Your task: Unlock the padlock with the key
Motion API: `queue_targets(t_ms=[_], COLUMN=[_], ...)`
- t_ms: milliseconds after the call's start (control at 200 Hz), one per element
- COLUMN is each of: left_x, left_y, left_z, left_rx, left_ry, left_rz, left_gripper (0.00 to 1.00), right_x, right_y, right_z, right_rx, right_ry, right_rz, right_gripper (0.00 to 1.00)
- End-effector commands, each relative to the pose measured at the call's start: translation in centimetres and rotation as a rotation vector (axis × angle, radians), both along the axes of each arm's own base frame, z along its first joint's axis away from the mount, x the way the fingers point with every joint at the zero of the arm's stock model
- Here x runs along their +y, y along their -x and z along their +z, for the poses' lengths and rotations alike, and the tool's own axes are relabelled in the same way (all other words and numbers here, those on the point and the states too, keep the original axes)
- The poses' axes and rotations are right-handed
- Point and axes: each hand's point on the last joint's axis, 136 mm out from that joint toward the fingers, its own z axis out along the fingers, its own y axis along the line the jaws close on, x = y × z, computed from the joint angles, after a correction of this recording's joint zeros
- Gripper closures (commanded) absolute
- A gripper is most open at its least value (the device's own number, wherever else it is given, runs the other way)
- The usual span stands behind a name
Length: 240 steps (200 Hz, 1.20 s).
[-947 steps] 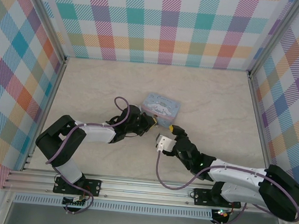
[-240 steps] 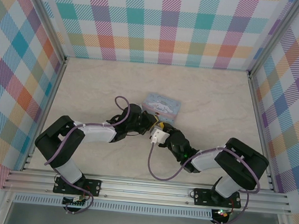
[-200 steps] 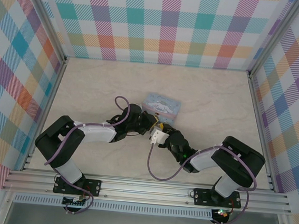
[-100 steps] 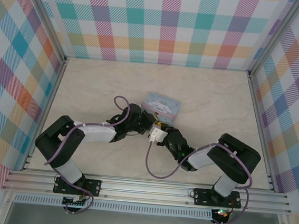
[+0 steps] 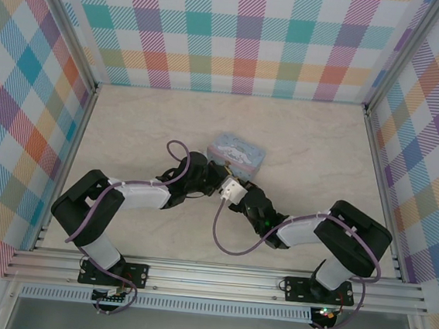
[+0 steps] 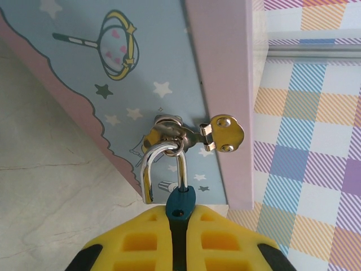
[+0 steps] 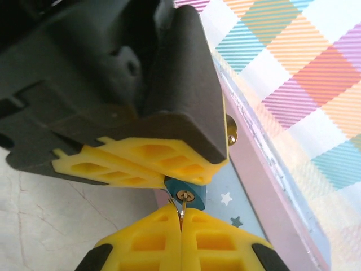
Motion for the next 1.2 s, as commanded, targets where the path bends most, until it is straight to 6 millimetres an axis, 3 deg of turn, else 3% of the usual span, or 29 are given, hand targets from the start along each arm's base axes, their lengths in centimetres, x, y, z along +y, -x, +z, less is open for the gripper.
queue_targets(t_ms=[0, 385, 635, 690, 1015, 1195], left_x=[-1.3, -1.4, -1.3, -1.2, 1.3, 3.7], left_y=[0.4, 0.6, 0.5, 0.5, 1.4, 2.0], left_z=[1.9, 1.6, 1.4, 1.3, 1.2, 1.1], left_rx=[-0.023, -0.017, -0.014, -0.019, -0.022, -0.018], left_ry=[0.051, 0.043, 0.032, 0.016, -0.111, -0.174], left_rz=[-0.048, -0.051, -0.052, -0.054, -0.028, -0.008], left_gripper=[1.0, 1.0, 1.0, 0.9, 0.52, 0.4], right_x=[0.2, 1.2, 0.1, -0.2, -1.6, -2.0], right_y=[-0.7, 1.2, 1.0, 0.9, 0.9, 1.4], right_z=[2.0, 0.9, -0.9, -1.4, -4.8, -6.0], right_rx=[0.067, 0.431, 0.429, 0.427, 0.446, 0.469], right_ry=[-0.215, -0.549, -0.484, -0.463, -0.405, -0.394], right_rz=[-0.083, -0.081, -0.14, -0.153, -0.208, -0.213], right_gripper=[1.0, 1.0, 1.0, 1.0, 1.0, 1.0])
